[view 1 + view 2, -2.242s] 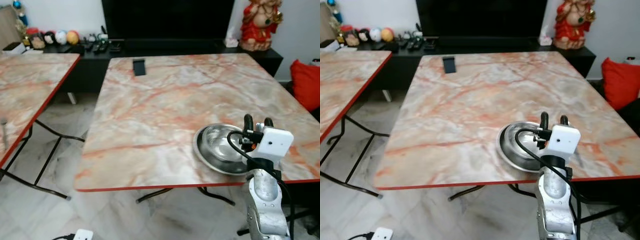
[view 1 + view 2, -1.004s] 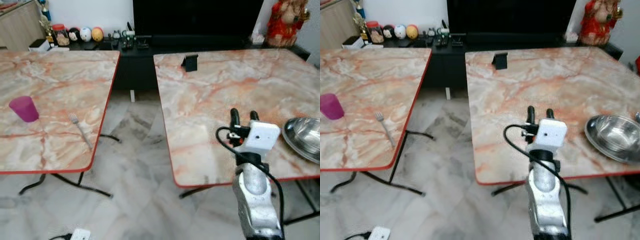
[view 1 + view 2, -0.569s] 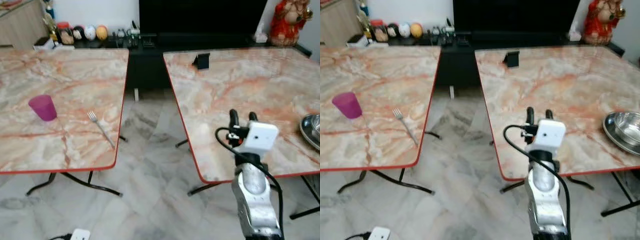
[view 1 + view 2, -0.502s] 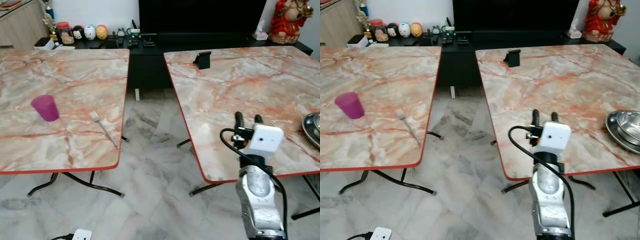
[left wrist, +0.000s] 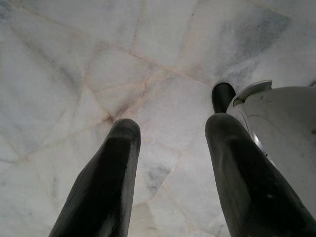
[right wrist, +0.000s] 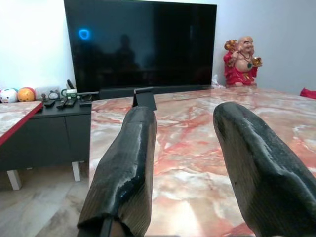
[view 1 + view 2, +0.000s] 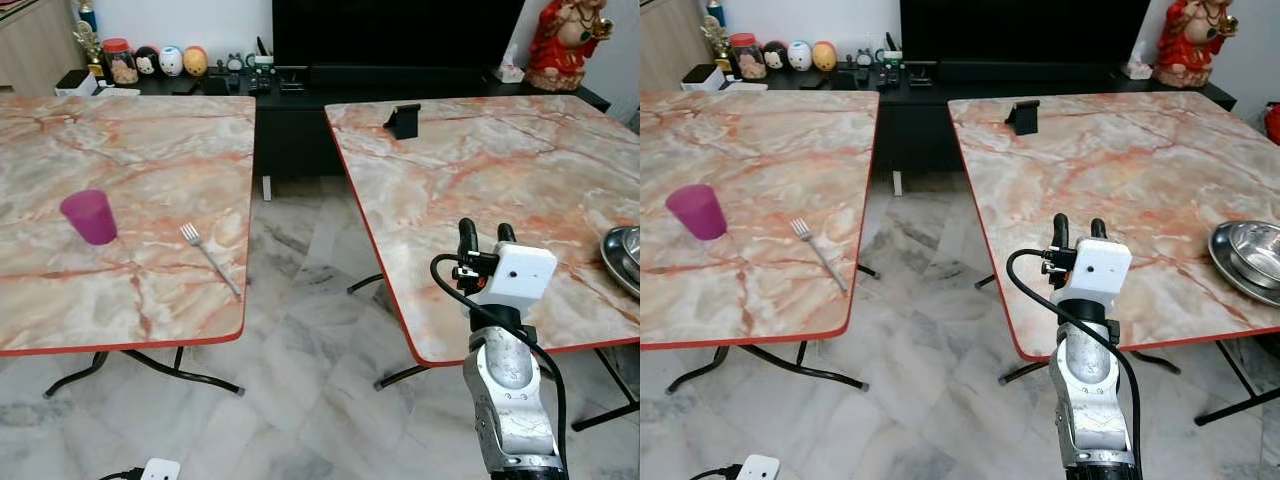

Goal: Setting the table

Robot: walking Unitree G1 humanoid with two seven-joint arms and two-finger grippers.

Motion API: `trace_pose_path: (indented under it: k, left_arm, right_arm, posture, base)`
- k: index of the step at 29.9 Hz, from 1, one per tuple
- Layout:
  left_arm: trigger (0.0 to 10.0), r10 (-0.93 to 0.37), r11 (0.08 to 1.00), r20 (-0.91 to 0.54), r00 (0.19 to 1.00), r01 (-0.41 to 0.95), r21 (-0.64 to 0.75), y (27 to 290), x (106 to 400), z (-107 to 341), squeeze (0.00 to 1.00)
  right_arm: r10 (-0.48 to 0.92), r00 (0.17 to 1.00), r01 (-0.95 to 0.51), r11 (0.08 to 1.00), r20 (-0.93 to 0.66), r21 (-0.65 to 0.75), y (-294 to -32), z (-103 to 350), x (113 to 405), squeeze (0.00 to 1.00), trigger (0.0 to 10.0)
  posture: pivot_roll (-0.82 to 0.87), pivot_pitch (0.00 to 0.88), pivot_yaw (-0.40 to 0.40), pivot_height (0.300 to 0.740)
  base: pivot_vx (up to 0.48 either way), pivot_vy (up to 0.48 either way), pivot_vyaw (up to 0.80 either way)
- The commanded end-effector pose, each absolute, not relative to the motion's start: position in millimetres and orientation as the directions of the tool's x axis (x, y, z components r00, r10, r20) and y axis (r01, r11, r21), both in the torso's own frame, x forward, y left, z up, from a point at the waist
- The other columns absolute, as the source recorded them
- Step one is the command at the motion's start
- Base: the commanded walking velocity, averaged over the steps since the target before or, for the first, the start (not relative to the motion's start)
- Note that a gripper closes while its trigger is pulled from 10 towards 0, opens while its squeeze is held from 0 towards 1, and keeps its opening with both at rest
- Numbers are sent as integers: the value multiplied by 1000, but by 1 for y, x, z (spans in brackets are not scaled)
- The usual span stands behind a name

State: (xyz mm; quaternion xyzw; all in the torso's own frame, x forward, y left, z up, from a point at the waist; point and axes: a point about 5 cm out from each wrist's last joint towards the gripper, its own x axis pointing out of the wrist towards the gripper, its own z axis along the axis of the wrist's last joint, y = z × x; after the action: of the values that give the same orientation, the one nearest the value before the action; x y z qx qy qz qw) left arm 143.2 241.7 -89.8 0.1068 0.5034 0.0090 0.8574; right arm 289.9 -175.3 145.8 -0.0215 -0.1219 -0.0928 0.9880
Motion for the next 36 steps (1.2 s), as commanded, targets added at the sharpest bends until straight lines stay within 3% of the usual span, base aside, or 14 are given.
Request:
trace_pose_path:
  k: [1, 24, 36]
  left_arm:
    - [10000, 125, 980, -866, 484, 76, 184, 242, 141, -91, 0]
    - [10000, 125, 978, -864, 487, 86, 190, 243, 142, -90, 0]
    - [10000, 123, 979, -864, 489, 82, 185, 242, 142, -90, 0]
  right_arm:
    - [-179, 954, 189, 982, 240, -19, -176, 146, 291, 0, 10000]
    - [-159, 959, 173, 984, 234, -37, -174, 145, 291, 0, 10000]
    - [-125, 965, 142, 988, 232, -57, -170, 144, 291, 0, 10000]
  posture:
    - [33, 0, -19, 728]
    - [41, 0, -18, 728]
    - [40, 0, -25, 728]
  base:
    - [0, 420, 0]
    - [0, 41, 0]
    - [0, 0, 800]
